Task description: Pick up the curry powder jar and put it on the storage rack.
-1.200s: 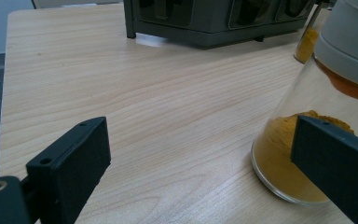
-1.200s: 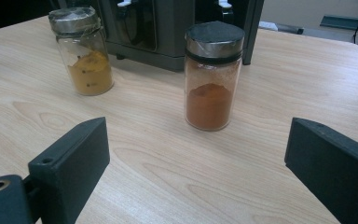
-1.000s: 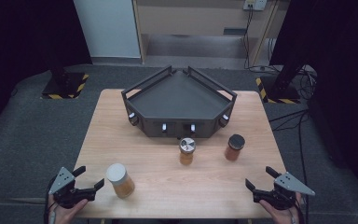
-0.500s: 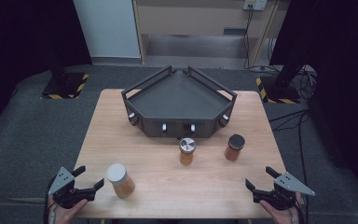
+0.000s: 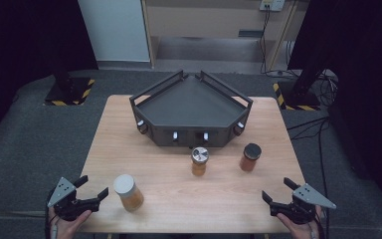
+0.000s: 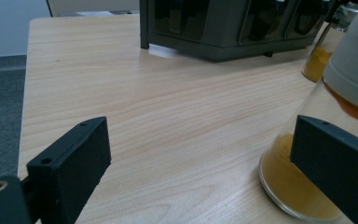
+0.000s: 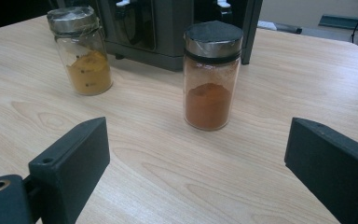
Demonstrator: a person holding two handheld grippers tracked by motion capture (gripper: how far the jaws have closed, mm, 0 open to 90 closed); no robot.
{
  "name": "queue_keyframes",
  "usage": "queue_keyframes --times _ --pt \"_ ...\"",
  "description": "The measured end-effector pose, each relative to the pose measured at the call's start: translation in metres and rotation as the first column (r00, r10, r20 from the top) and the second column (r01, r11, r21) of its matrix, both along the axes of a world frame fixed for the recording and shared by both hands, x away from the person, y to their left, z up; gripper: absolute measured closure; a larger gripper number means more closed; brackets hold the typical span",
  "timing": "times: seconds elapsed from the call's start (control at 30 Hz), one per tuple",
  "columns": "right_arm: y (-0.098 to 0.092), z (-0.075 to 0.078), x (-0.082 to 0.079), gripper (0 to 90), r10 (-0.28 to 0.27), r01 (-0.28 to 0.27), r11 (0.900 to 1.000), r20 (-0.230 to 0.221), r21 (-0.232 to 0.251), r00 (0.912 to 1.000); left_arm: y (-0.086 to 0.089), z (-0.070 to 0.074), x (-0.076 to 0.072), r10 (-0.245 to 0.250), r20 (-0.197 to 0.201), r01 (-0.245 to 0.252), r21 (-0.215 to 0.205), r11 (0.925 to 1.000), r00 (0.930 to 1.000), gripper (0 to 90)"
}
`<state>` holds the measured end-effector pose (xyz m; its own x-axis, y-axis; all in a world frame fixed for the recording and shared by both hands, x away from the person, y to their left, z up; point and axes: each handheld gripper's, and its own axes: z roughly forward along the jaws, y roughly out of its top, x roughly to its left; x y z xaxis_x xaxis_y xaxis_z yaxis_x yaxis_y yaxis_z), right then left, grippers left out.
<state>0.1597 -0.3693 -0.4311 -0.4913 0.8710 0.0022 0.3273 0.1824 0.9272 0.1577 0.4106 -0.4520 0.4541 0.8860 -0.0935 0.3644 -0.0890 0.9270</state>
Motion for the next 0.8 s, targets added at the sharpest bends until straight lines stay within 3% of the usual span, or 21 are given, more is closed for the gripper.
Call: queue_keyframes --times 0.17,0.27,0.4,0.57,0.8 --pt "0.000 0.000 0.000 6.6 0.002 -0.002 1.000 0.001 -0.001 1.0000 -0.001 0.011 -0.001 0.019 0.017 -0.019 -0.001 0.9998 0.9997 4.3" --pt "0.000 0.000 0.000 6.6 0.002 -0.002 1.000 0.002 -0.003 1.0000 0.000 0.019 0.000 0.015 0.030 -0.016 0.019 0.9997 0.9994 4.4" --pt "0.000 0.000 0.000 6.6 0.000 0.000 1.000 0.001 -0.002 1.0000 0.004 0.028 0.000 0.007 0.039 -0.008 0.008 0.9999 0.9992 4.4" --pt "0.001 0.000 0.000 6.6 -0.002 0.002 1.000 0.002 -0.004 1.0000 0.007 0.043 0.003 -0.024 0.042 0.023 0.018 0.9996 0.9988 4.4" --pt "0.000 0.000 0.000 6.7 -0.004 0.004 1.000 0.001 -0.002 1.0000 0.012 0.058 0.008 -0.088 0.016 0.088 0.016 0.9960 0.9960 3.6"
